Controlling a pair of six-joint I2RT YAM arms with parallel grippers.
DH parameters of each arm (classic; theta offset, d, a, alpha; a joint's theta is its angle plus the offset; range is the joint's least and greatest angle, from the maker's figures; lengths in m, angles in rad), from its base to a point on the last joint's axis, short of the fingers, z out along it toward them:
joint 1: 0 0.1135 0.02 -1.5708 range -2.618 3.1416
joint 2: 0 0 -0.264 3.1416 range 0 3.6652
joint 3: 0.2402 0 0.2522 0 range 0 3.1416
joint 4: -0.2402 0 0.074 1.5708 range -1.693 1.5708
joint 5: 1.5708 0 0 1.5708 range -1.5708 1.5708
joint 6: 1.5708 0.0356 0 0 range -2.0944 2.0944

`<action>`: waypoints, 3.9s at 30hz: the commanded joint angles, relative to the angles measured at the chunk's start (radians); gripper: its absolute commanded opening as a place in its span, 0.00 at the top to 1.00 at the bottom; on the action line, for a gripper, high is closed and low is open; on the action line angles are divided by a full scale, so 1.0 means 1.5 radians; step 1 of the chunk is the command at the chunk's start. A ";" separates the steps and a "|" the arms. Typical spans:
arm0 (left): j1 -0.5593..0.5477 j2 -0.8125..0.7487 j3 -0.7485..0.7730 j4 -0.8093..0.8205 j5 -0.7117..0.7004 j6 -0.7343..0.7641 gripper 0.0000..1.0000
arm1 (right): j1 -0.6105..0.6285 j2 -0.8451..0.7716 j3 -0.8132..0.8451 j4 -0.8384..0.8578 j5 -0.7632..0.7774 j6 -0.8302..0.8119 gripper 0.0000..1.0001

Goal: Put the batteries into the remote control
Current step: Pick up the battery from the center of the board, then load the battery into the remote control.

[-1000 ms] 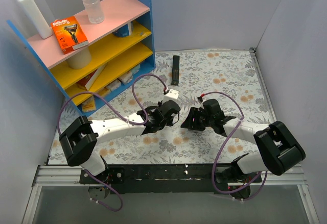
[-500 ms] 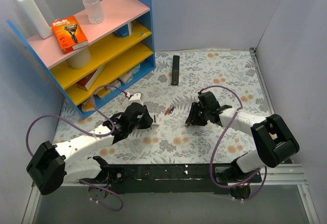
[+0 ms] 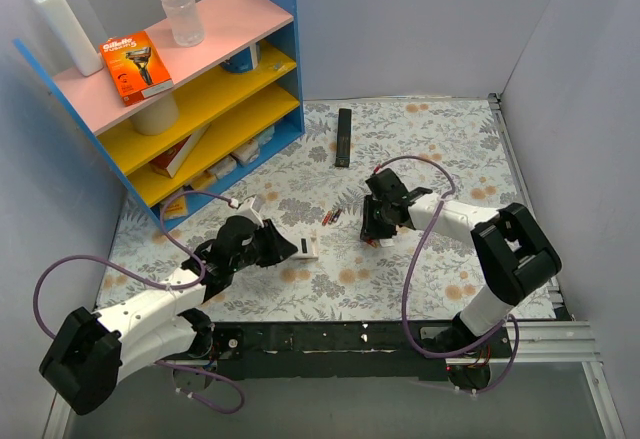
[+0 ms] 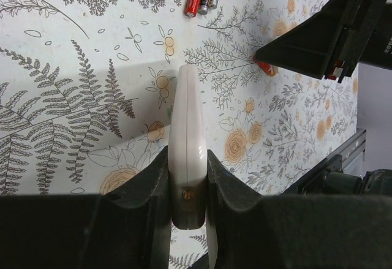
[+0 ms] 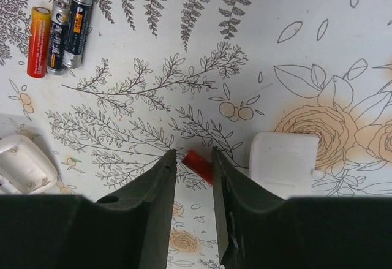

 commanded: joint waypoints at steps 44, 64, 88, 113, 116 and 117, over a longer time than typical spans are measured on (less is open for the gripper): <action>0.083 -0.037 -0.126 0.237 0.192 -0.056 1.00 | 0.110 0.144 0.237 -0.265 0.058 -0.410 0.94; 0.091 -0.051 -0.062 0.557 0.231 -0.122 1.00 | 0.142 -0.308 0.170 0.073 0.006 -0.225 0.99; 0.091 -0.048 -0.012 0.625 0.246 -0.154 1.00 | 0.216 -0.366 0.102 0.172 0.098 -0.226 0.99; 0.091 -0.030 -0.037 0.714 0.255 -0.165 1.00 | 0.223 -0.340 0.166 0.088 0.120 -0.233 0.72; 0.091 -0.023 -0.040 0.724 0.258 -0.167 1.00 | 0.223 -0.336 0.176 0.080 0.121 -0.240 0.66; 0.091 -0.021 -0.040 0.726 0.260 -0.168 1.00 | 0.223 -0.335 0.179 0.080 0.121 -0.242 0.64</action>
